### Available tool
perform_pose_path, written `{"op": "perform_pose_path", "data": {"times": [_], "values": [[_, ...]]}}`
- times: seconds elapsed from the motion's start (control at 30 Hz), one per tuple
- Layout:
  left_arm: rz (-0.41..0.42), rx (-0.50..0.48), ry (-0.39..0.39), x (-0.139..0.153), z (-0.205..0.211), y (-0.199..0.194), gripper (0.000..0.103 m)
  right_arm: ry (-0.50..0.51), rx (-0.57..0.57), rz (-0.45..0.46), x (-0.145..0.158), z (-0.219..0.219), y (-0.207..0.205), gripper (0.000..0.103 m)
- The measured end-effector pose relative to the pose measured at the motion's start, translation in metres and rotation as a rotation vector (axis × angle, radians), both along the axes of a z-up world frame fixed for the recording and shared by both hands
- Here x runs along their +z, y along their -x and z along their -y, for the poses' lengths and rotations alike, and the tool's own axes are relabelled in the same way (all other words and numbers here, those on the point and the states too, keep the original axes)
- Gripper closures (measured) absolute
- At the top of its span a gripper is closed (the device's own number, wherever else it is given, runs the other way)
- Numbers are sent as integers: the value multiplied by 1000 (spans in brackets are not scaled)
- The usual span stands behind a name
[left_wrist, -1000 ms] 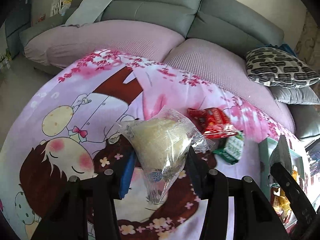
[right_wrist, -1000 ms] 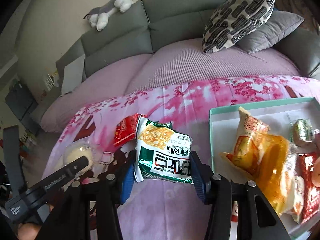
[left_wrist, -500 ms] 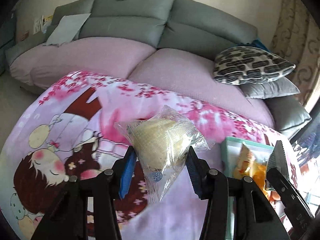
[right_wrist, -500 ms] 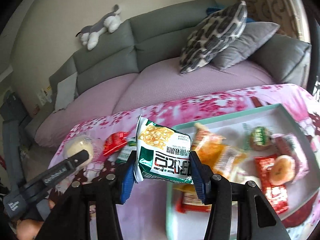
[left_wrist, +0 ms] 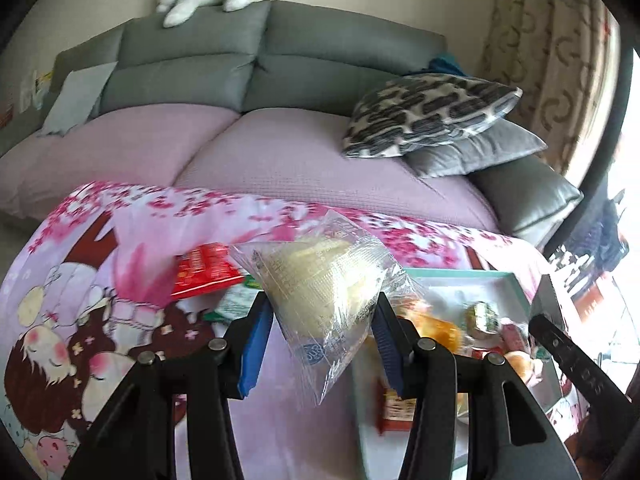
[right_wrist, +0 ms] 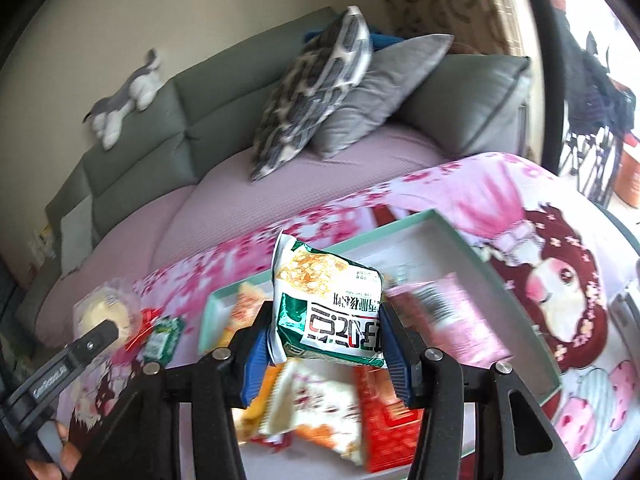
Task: Organize snacks
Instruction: 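Carry the biscuit packet and the white bun bag into the tray with both grippers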
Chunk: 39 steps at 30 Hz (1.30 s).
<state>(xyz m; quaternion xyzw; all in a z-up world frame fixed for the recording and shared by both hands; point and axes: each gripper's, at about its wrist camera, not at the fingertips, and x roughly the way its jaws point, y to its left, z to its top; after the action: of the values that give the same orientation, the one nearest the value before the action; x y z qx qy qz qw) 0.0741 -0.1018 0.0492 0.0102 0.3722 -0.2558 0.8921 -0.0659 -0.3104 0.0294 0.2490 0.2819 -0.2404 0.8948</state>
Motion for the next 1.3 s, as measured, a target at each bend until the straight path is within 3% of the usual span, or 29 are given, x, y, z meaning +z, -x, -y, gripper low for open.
{"op": "perform_pose_path", "data": {"times": [0.27,0.73,1.3], "values": [[39,-80,-23,0,40,18,52,-28,-46,-14,-12,29,12,50],[91,-261,-68,-7,106,51,51,-38,-52,-26,-19,35,13,49],[36,-286,-98,-23,123,53,51,-41,-86,-63,-25,44,16,49]]}}
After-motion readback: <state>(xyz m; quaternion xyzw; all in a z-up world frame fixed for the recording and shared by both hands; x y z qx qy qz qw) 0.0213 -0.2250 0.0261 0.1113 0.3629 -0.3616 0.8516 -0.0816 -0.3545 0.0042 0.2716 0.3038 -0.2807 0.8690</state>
